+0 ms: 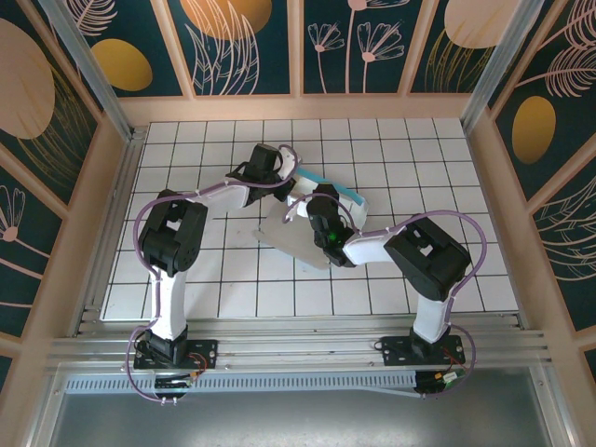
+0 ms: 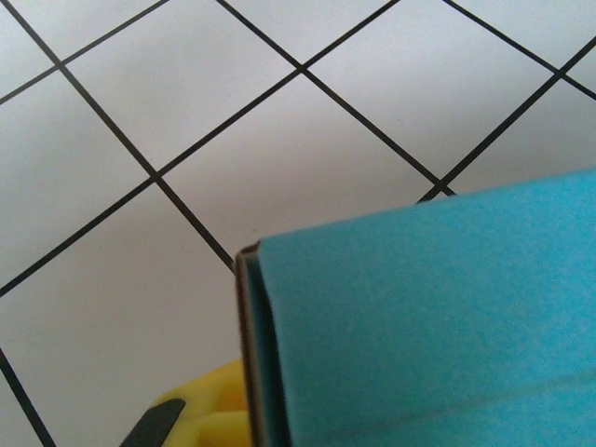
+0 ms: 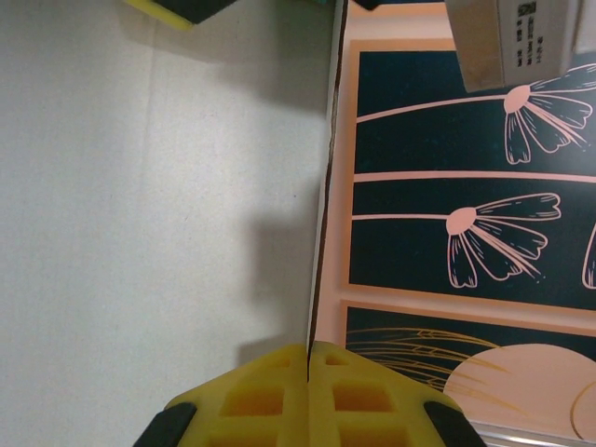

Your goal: Fold the paper box

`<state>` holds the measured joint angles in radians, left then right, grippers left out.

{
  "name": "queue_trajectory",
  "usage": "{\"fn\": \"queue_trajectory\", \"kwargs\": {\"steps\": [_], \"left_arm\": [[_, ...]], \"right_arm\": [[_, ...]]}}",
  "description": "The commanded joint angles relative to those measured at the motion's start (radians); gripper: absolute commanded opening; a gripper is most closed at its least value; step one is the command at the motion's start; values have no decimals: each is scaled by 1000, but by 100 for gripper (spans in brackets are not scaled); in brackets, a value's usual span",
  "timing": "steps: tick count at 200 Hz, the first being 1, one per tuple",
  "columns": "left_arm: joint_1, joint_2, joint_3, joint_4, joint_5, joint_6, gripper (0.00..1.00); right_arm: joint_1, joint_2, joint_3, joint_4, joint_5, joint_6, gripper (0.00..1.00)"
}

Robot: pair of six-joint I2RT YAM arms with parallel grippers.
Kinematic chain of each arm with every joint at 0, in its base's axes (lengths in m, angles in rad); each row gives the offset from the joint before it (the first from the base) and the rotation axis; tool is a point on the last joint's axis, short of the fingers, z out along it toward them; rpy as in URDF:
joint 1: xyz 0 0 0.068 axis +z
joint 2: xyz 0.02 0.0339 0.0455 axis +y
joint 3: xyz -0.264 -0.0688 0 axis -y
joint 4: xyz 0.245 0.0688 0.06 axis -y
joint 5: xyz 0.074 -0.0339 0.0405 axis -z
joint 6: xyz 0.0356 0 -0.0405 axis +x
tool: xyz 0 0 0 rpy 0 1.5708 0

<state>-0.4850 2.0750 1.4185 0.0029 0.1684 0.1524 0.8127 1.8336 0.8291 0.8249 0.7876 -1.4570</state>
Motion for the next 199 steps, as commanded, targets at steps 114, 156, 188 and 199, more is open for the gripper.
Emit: {"fn": "queue_trajectory", "kwargs": {"steps": [114, 156, 188, 199], "left_arm": [[-3, 114, 67, -106, -153, -8, 14], [-1, 143, 80, -114, -178, -18, 0], [-2, 159, 85, -100, -201, -57, 0], [-2, 158, 86, -95, -186, -73, 2]], "right_arm": [[28, 8, 18, -56, -40, 34, 4], [31, 3, 21, -64, -39, 51, 4], [37, 12, 24, -75, -45, 75, 4], [39, 16, 24, -76, -46, 82, 4]]}}
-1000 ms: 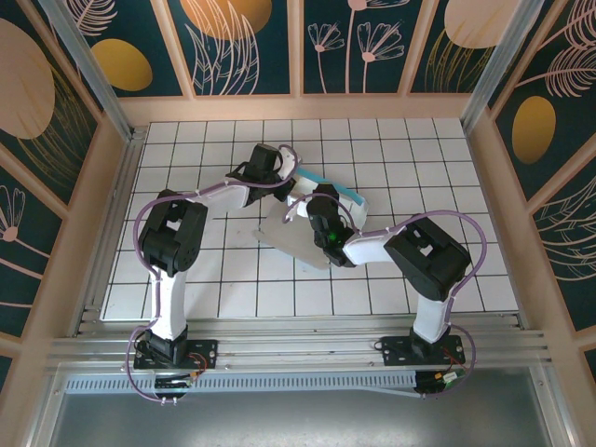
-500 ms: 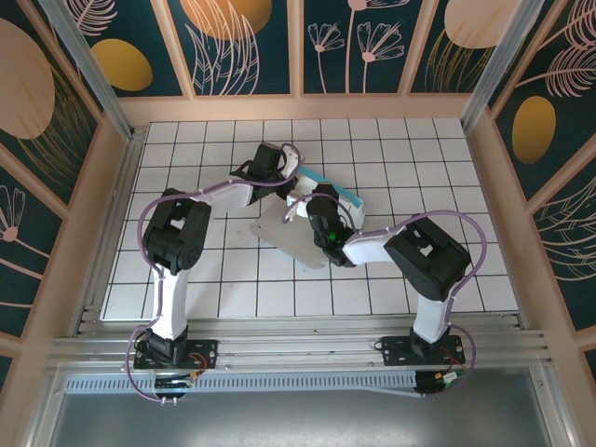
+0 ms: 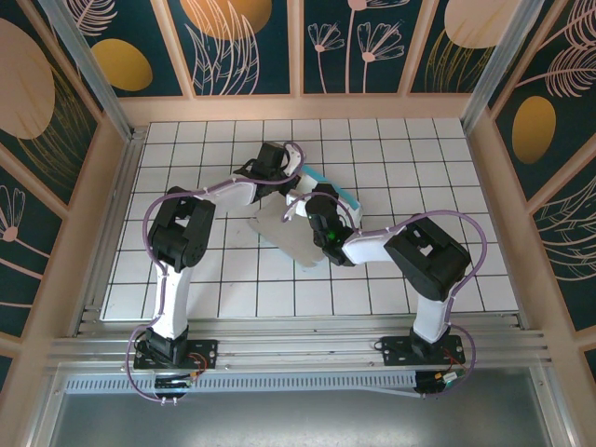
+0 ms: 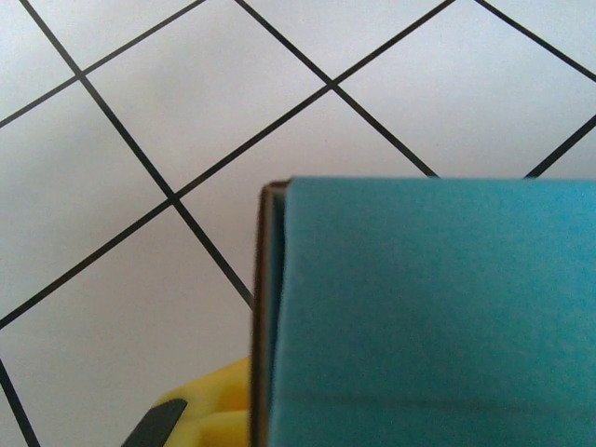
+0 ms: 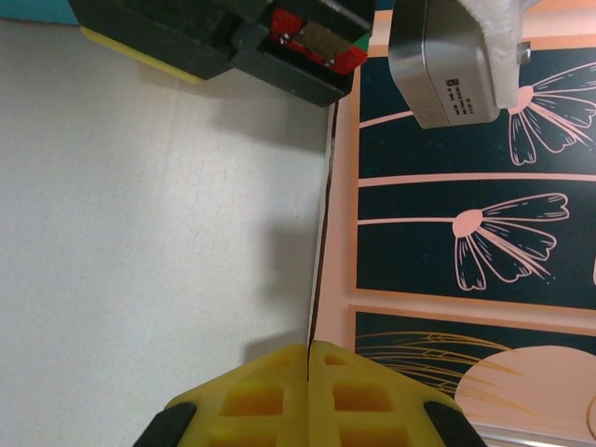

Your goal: Fold the paper box

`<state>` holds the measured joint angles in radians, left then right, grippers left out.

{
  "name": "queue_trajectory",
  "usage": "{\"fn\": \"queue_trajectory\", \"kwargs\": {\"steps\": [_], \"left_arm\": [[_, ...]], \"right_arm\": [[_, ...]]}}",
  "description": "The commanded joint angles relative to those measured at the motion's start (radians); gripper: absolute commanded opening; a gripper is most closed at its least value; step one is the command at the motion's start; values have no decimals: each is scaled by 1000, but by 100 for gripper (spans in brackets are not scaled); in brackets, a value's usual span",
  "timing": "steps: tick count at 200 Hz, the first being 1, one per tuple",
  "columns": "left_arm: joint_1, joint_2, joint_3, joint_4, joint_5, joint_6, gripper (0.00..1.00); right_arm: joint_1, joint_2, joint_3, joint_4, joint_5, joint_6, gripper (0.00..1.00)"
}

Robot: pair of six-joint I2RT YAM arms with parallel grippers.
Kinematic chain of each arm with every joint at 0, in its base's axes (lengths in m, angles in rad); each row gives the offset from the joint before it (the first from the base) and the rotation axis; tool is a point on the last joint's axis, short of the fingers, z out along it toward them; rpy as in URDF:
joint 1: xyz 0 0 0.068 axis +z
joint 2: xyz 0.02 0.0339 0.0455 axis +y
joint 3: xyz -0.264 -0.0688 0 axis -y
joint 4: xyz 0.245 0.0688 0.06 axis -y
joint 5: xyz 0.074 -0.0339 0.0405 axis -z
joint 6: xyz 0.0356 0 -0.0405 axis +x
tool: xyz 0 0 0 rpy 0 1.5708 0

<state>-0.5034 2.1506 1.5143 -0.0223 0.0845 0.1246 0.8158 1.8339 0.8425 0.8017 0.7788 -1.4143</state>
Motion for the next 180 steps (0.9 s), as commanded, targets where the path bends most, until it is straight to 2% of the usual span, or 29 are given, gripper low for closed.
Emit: {"fn": "queue_trajectory", "kwargs": {"steps": [1, 13, 20, 32, 44, 77, 88, 105, 151, 180], "left_arm": [[16, 82, -10, -70, -100, -46, 3], [16, 73, -15, -55, -73, -56, 18], [16, 68, -20, -47, -59, -58, 20], [16, 64, -16, -42, -46, -63, 13], [17, 68, -9, -42, -48, -67, 0], [16, 64, -13, -43, -46, -78, 0], [17, 45, -30, -32, -40, -83, 5], [16, 3, -68, -12, -21, -90, 20], [17, -122, -177, 34, -20, -98, 26], [20, -149, -203, 58, -27, -95, 32]], "right_arm": [[36, 16, 10, -52, -38, 39, 4], [36, 21, 10, -52, -36, 44, 4], [37, 24, 10, -50, -36, 44, 4], [38, 27, 13, -51, -38, 44, 4], [37, 27, 16, -49, -39, 44, 4], [36, 24, 23, -52, -39, 43, 3], [36, 24, 23, -53, -40, 43, 4], [33, 24, 23, -55, -41, 43, 4], [30, 21, 23, -52, -39, 33, 4], [28, 18, 20, -48, -39, 28, 4]]}}
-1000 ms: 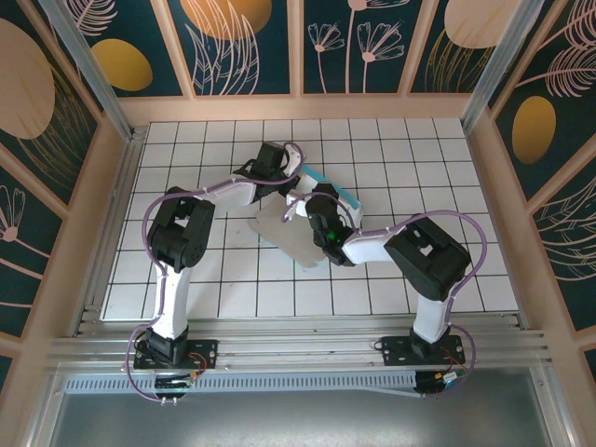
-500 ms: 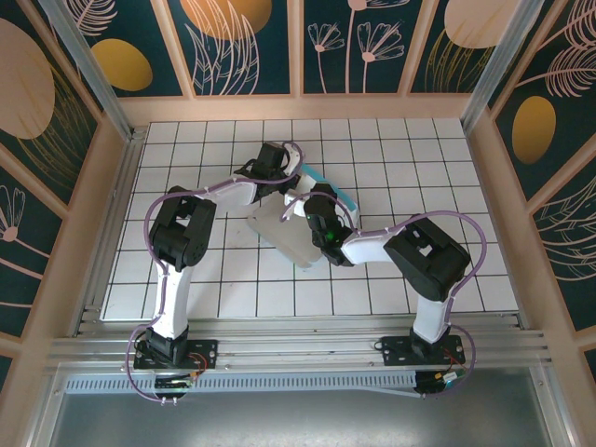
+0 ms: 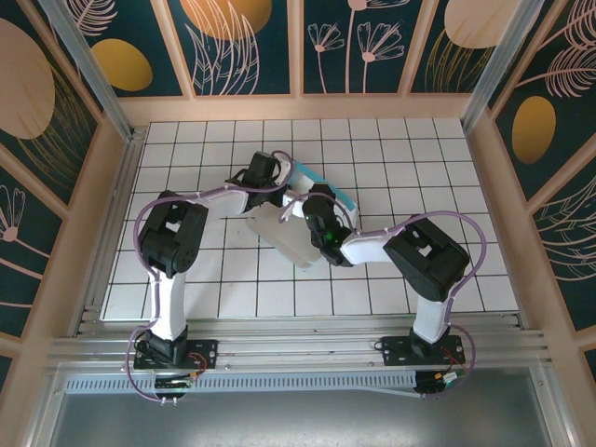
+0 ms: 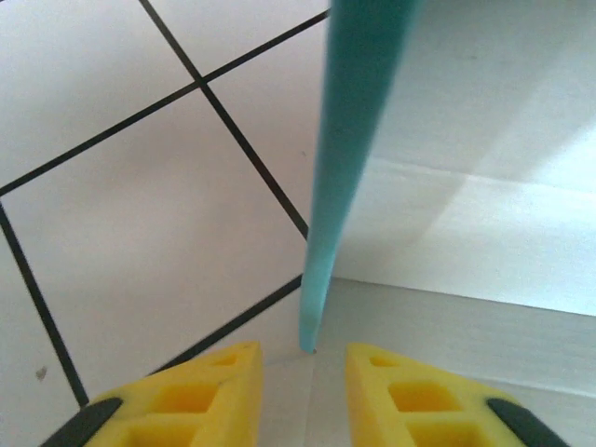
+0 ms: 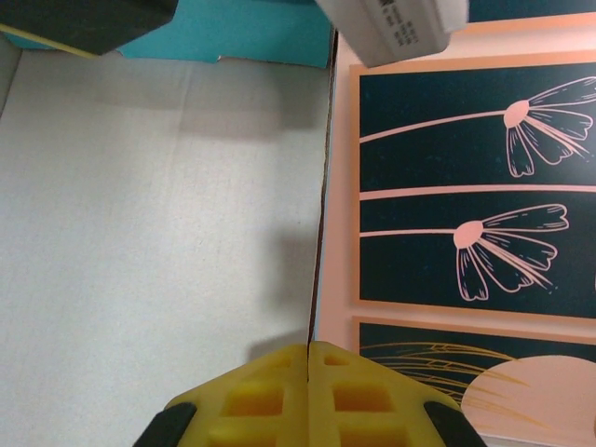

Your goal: Fold the paper box

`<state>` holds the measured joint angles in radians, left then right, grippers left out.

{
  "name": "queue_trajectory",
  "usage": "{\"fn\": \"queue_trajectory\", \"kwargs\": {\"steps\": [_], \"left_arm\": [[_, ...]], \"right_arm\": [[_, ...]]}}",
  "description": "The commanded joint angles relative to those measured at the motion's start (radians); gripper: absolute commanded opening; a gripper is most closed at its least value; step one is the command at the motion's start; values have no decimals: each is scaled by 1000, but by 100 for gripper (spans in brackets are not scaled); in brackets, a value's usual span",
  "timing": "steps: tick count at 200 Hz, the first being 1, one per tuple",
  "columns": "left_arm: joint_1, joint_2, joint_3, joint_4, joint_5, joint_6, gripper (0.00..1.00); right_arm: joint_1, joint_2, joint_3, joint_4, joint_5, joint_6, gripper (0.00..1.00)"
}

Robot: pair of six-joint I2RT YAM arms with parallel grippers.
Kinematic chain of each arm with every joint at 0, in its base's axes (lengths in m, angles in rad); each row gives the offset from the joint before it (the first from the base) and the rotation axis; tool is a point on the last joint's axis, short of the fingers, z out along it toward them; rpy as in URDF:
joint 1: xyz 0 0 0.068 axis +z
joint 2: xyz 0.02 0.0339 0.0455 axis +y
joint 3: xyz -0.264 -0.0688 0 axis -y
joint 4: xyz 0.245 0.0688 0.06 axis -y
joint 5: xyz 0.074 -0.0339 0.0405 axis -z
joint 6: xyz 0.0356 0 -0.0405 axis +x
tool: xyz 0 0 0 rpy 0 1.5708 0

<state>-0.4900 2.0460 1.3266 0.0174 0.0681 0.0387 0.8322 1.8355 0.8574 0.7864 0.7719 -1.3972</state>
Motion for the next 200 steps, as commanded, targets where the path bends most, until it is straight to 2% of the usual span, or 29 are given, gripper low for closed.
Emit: {"fn": "queue_trajectory", "kwargs": {"steps": [1, 37, 57, 80, 111, 122, 137, 152, 167, 200], "left_arm": [[7, -44, -13, 18, -11, -10, 33], [14, 38, 81, -9, 58, -14, 31], [15, 72, 123, -25, 66, -20, 23], [15, 88, 139, -27, 63, -22, 6], [14, 88, 130, -5, 79, -44, 3], [15, 72, 112, 16, 86, -56, 8], [15, 30, 73, 46, 89, -74, 33], [15, -46, 1, 77, 76, -99, 45], [17, -149, -89, 118, 56, -138, 49], [49, -369, -271, 139, 26, -273, 51]], "right_arm": [[12, 17, 6, -32, -32, 10, 3], [13, 18, 12, -36, -31, 10, 4], [13, 18, 12, -38, -31, 8, 4], [13, 16, 12, -35, -34, 1, 4], [13, 18, 14, -30, -32, -6, 4], [13, 19, 14, -29, -32, -11, 4], [12, 19, 14, -21, -32, -21, 4], [8, 21, 11, -11, -33, -36, 4], [4, 24, 3, 22, -33, -66, 4], [2, 28, -19, 109, -32, -135, 4]]}}
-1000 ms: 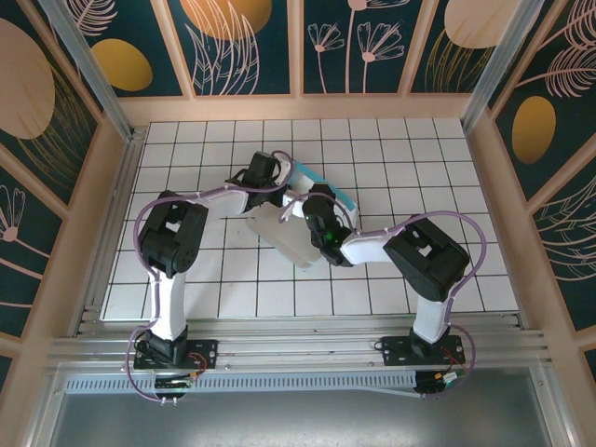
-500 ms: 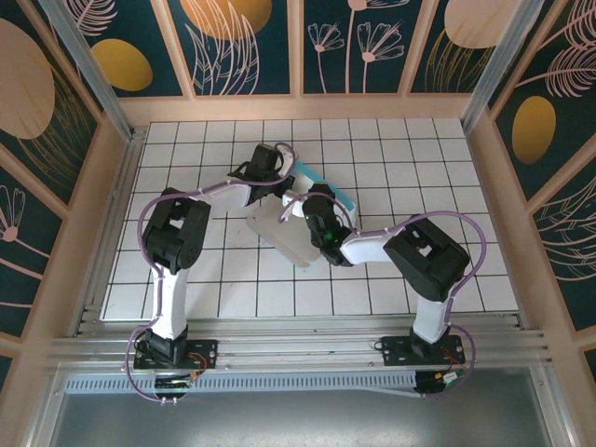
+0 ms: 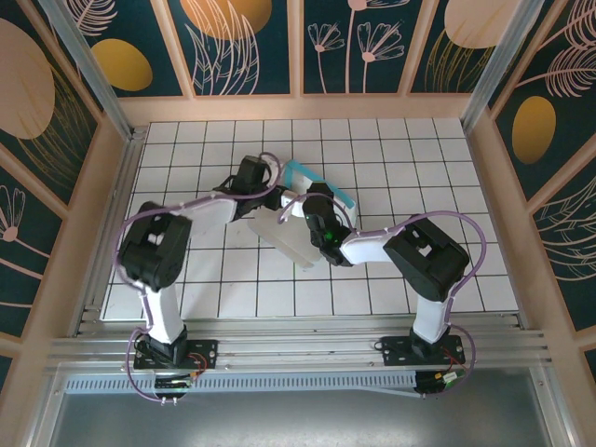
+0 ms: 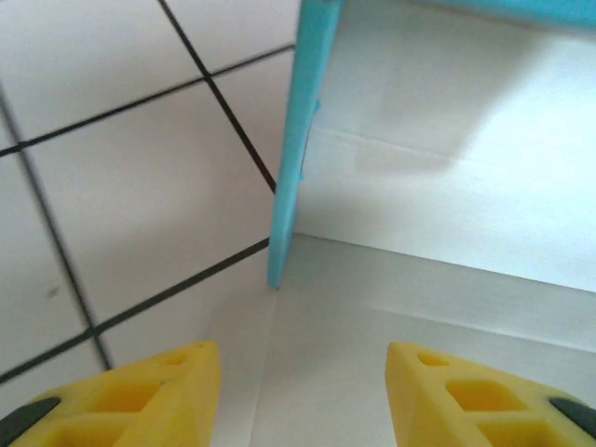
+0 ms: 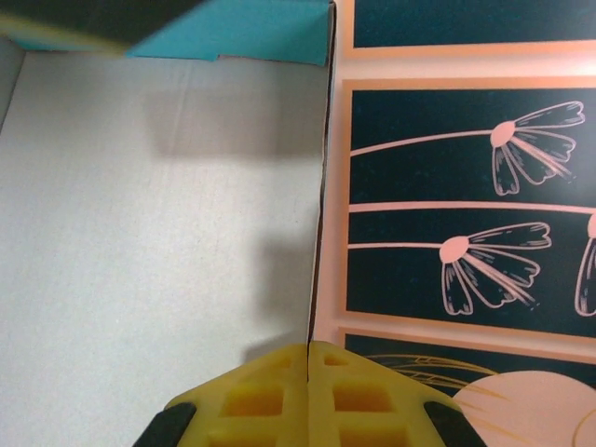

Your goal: Fold the paper box

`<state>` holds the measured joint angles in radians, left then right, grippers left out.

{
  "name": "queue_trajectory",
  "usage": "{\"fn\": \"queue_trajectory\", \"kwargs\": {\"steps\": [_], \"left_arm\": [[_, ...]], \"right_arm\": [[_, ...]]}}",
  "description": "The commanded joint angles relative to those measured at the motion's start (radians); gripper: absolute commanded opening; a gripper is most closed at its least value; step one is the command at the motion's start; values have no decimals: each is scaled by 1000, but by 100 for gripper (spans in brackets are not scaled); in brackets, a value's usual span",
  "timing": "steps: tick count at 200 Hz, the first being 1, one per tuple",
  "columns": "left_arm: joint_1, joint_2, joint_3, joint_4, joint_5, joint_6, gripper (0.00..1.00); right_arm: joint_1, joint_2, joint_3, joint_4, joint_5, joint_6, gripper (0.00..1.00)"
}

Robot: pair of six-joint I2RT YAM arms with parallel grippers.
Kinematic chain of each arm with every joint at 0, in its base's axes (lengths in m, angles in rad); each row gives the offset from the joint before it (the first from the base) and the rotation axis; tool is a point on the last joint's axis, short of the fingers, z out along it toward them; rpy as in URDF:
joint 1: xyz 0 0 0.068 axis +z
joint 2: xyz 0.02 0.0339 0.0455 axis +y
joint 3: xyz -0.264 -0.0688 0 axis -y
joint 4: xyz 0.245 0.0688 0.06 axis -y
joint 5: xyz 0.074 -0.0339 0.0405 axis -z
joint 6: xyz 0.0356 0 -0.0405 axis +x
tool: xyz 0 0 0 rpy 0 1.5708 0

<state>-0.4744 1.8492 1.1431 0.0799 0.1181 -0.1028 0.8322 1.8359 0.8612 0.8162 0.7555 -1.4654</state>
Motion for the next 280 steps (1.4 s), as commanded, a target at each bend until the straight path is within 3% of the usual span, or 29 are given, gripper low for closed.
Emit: {"fn": "queue_trajectory", "kwargs": {"steps": [1, 33, 64, 91, 113, 127, 153, 173, 190, 209, 219, 227, 239, 260, 280], "left_arm": [[35, -178, -94, 77, -24, -137, 51], [121, -319, -205, 99, -8, -398, 51], [151, -271, -123, 160, 206, -434, 58], [150, -150, 46, 46, 239, -377, 60], [150, -99, 97, 42, 235, -288, 60], [150, -86, 113, 57, 239, -210, 61], [151, -49, 183, 12, 234, -105, 62], [151, -39, 213, 0, 234, -60, 61], [151, -38, 243, -30, 262, 2, 59], [149, -40, 284, -86, 318, 94, 59], [147, -24, 330, -150, 333, 122, 59], [149, -1, 380, -211, 336, 130, 59], [148, 39, 450, -284, 351, 119, 59], [147, 97, 522, -321, 414, 72, 59], [141, 168, 597, -356, 416, 11, 58]], "right_arm": [[2, 28, -24, 83, -16, -69, 4], [10, 37, -75, 202, -39, -159, 4], [18, 28, -130, 262, -110, -202, 6], [19, 17, -137, 266, -115, -191, 31], [26, -32, -143, 226, -118, -138, 46], [35, -73, -132, 153, -118, -83, 65], [61, -155, -98, 9, -122, 40, 71], [80, -235, -60, -146, -142, 206, 72], [90, -318, 24, -368, -167, 452, 73], [27, -429, 207, -802, -342, 1064, 73], [-88, -476, 283, -971, -492, 1422, 71], [-203, -512, 299, -1072, -678, 1601, 67], [-322, -564, 264, -1129, -831, 1790, 63], [-437, -638, 177, -1137, -975, 1935, 62], [-488, -668, 122, -1096, -1036, 2083, 59]]}}
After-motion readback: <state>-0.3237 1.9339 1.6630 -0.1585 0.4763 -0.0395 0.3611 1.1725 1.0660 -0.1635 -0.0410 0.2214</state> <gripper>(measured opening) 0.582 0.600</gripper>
